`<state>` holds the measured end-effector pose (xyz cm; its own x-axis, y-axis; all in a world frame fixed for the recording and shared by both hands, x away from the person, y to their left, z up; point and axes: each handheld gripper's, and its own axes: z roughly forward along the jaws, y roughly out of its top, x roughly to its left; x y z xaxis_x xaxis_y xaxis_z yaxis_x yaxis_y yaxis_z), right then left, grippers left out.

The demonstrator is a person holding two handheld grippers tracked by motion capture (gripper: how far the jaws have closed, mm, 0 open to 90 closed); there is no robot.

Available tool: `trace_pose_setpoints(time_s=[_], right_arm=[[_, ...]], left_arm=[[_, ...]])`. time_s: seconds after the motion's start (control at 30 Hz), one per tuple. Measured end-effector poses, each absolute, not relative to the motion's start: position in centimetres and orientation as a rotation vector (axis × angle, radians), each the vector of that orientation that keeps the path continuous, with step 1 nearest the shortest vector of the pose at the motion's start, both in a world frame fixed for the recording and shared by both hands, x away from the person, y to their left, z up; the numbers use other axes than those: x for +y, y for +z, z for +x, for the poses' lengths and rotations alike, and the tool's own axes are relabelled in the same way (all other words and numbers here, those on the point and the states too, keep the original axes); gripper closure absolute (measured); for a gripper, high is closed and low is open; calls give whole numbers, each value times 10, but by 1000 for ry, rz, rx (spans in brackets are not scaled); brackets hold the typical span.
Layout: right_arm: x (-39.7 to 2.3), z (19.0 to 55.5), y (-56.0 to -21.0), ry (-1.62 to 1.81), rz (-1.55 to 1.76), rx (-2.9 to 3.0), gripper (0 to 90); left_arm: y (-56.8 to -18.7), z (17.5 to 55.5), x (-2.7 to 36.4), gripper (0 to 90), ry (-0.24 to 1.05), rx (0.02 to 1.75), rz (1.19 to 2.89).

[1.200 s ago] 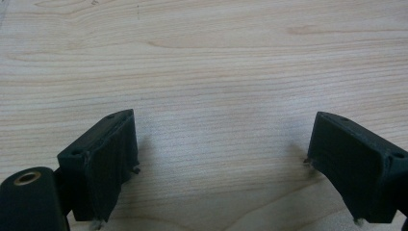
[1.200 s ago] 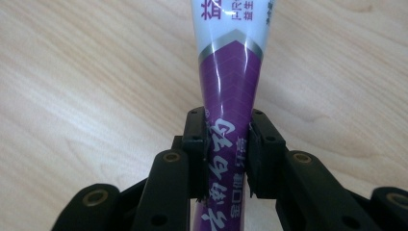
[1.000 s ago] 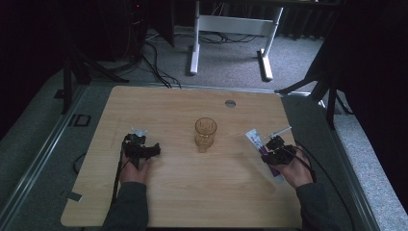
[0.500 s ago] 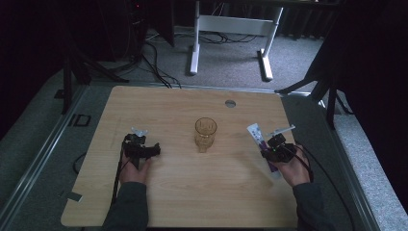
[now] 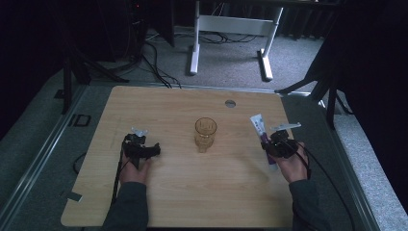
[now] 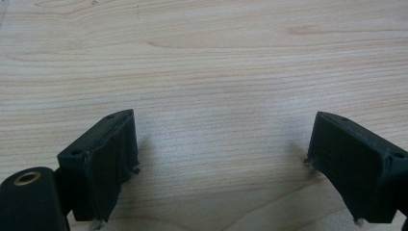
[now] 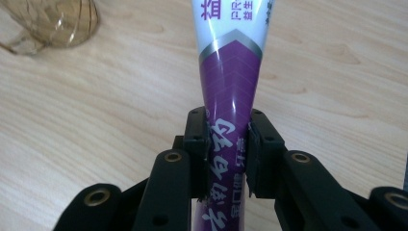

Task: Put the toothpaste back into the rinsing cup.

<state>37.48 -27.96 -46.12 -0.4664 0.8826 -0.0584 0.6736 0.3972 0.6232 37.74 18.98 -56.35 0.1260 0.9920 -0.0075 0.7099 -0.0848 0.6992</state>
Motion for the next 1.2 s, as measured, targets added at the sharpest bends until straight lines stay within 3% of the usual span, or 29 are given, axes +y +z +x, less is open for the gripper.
trace_pose_setpoints(time_s=[1.2], right_arm=[[-281,394,-452,973,1355,2113,738]], left_arm=[[-564,377,190,103,660,1639,1855]])
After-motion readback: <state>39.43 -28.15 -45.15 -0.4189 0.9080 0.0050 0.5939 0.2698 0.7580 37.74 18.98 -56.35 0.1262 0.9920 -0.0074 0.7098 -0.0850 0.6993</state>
